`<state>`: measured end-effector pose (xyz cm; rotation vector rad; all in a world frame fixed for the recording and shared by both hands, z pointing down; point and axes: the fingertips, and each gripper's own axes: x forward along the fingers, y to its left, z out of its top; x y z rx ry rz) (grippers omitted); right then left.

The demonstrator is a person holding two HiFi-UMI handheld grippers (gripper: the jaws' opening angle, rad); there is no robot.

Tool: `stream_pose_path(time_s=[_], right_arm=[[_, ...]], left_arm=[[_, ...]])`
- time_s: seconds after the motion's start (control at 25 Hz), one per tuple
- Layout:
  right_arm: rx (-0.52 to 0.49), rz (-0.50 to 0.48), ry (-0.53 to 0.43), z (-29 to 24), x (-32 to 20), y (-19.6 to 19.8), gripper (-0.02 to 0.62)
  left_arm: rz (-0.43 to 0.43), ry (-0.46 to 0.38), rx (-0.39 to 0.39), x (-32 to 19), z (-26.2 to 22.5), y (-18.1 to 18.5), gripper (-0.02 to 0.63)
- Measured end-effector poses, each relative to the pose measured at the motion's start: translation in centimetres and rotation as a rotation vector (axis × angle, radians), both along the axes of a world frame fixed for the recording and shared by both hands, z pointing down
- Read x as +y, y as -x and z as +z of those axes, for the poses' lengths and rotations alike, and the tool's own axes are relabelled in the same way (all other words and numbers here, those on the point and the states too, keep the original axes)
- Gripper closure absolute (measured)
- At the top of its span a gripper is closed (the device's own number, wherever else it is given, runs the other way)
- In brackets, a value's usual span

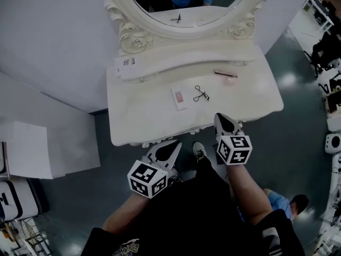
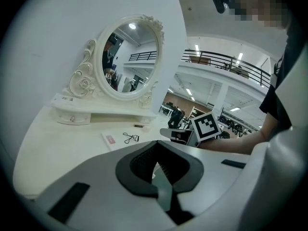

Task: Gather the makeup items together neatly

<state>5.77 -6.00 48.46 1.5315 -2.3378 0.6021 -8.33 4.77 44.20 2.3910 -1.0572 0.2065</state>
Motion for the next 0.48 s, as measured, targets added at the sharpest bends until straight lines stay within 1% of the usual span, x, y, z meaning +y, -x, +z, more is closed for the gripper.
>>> stream_pose_path(time_s=[0.24,0.48], right_arm=[[-0.006,0.045,-0.018,-1.0,3.5,-0.2,0.566],[-0.001,0.079,-0.043,-2.3,5.5,-0.6,0.566]], left_arm=[[0.029,-0.001,0.018,1.7,0.3,0.4,0.598],[0.066,0.002,0.033,2.6,0.2,-0.2,0.598]])
